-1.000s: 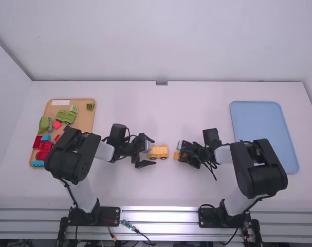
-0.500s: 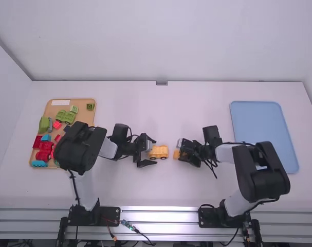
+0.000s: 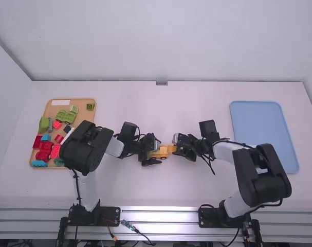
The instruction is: Assemble lego blocks to make yellow taxi
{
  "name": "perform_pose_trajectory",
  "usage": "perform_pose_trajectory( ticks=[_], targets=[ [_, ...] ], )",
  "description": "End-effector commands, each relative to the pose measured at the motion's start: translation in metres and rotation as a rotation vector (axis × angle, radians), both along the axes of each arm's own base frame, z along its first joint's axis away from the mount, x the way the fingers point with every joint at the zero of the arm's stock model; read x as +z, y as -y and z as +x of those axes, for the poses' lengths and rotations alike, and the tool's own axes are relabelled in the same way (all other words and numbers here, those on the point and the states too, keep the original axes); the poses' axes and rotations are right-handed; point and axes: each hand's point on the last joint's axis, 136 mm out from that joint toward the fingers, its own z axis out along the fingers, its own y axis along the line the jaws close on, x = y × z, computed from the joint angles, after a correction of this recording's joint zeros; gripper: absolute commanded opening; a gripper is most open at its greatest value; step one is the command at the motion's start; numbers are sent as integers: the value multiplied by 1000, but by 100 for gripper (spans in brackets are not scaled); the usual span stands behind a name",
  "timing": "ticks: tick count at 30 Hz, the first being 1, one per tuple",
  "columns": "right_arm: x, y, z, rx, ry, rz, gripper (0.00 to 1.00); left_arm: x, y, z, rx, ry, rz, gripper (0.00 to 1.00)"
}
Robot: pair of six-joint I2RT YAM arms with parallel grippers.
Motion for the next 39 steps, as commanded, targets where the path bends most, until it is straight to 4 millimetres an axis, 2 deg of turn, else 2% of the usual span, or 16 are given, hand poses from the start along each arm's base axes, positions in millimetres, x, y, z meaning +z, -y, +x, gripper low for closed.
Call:
perform_pose_trajectory(
  ticks=[1, 12, 18, 24, 28, 32, 34, 39],
  targets=[
    [14, -12, 1, 35, 35, 33, 20, -10, -5, 0, 20, -3, 40, 92],
    [21, -23, -5, 91, 59, 71, 20, -9, -4, -1, 9, 3, 30, 85],
    [24, -26, 0, 72, 61, 85, 20, -12, -6, -4, 11, -5, 35, 79],
    [20, -27, -1, 73, 67, 56, 20, -15, -11, -5, 20, 4, 47, 99],
    [20, -27, -1, 71, 66, 56, 20, -16, -11, -4, 37, 3, 53, 100],
    [21, -27, 0, 71, 74, 59, 20, -15, -15, -1, 46, 1, 44, 94],
    [21, -28, 1, 73, 79, 61, 20, -17, -19, 0, 58, -7, 50, 83],
    [22, -33, -3, 92, 84, 62, 19, -15, -17, -5, 18, 7, 34, 69]
  ],
)
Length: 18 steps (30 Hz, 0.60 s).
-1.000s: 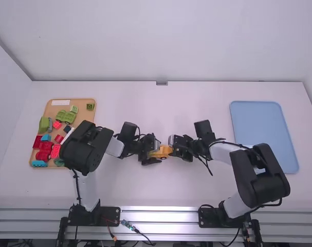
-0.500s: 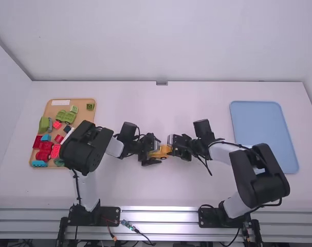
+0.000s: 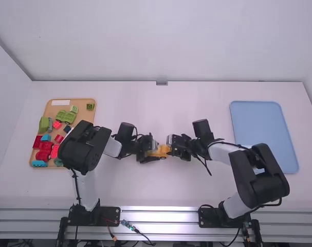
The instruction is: Assemble lego blocks to make yellow taxi
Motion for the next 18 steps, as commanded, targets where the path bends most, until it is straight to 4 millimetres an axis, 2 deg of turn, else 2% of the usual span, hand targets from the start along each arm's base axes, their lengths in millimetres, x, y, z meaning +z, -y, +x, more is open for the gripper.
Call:
perform_pose_trajectory(
  ticks=[1, 7, 11, 12, 13, 14, 16, 18],
  targets=[
    [12, -7, 3, 18, 33, 22, 19, -11, -5, -12, -30, 1, 23, 67],
    [14, -11, 5, 31, 14, 38, 16, -11, -4, -16, -58, 14, 16, 70],
    [11, -13, 7, 38, -19, 37, 15, -13, -5, -21, -92, 43, 28, 60],
    [10, -14, 8, 41, -31, 40, 15, -14, -5, -22, -89, 36, 27, 49],
    [9, -15, 8, 44, -37, 44, 15, -14, -5, -22, -90, 38, 27, 42],
    [7, -16, 9, 48, -44, 48, 15, -14, -5, -22, -91, 39, 28, 40],
    [5, -18, 7, 58, -63, 57, 14, -13, -5, -21, -89, 40, 27, 51],
    [2, -17, 5, 60, -76, 58, 14, -13, -5, -20, -87, 40, 28, 53]
  ],
)
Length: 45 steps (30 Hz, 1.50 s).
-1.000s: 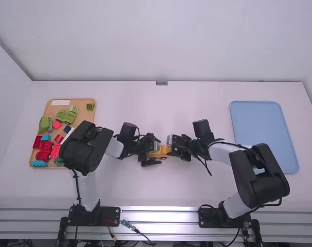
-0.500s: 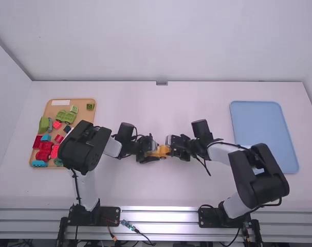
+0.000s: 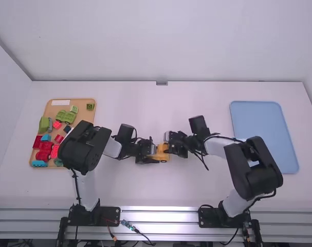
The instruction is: Assemble lego blocks to make yellow taxi
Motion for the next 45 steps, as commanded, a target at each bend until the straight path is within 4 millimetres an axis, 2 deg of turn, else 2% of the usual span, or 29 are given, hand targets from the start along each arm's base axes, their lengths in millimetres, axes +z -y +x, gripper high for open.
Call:
perform_pose_trajectory(
  ticks=[1, 12, 20, 30, 36, 45],
  targets=[
    [0, -4, -2, 19, -28, 25, 14, -12, -6, -2, 13, -1, 45, 54],
    [2, -8, -11, 48, -46, 38, 9, -7, -4, 6, 34, -14, 34, 56],
    [-13, -19, -18, 61, -11, -67, 0, -7, -4, 7, 36, -14, 33, 55],
    [-14, -20, -9, 12, 20, -55, 0, -7, -4, 6, 36, -20, 31, 54],
    [-18, -25, -18, 20, 30, -47, 0, -7, -4, 7, 35, -16, 30, 54],
    [-19, -18, -11, -14, 14, -47, 0, -7, -4, 6, 36, -19, 31, 53]
  ],
)
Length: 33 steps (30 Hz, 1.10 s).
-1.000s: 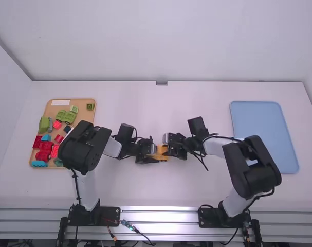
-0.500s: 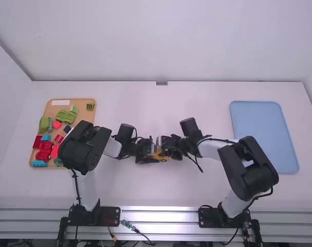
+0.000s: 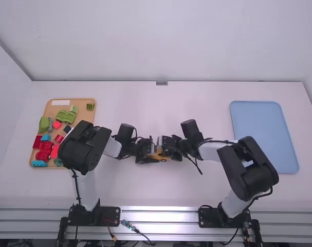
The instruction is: Assemble lego blocks to make yellow taxi
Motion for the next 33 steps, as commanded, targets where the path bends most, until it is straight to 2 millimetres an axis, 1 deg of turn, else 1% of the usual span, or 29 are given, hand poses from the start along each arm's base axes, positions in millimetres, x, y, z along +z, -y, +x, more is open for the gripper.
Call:
perform_pose_trajectory(
  ticks=[1, 3, 7, 10, 13, 16, 21, 29, 33],
  targets=[
    [-7, 2, -2, -10, -27, -4, 0, -7, -3, 3, 16, 0, 29, 53],
    [-10, -2, -3, 4, -40, 19, 0, -7, -3, 3, 16, 0, 29, 53],
    [-20, -7, 3, -16, -95, 10, 0, -7, -4, 3, 17, -2, 30, 52],
    [-20, -7, 3, 1, -95, -1, 0, -8, -4, 3, 19, -4, 32, 52],
    [-16, -9, -2, 47, -109, -5, 0, -8, -4, 3, 19, -3, 32, 52],
    [-19, -9, 1, 33, -115, -45, 0, -7, -4, 4, 19, 4, 30, 52],
    [-23, -14, -4, 46, -97, -74, 0, -7, -4, 5, 18, 6, 28, 52],
    [-28, -11, -6, 38, -106, -111, 0, -7, -4, 5, 19, 6, 29, 50],
    [-30, -9, -5, 25, -102, -129, 0, -7, -4, 5, 19, 7, 29, 50]
  ],
)
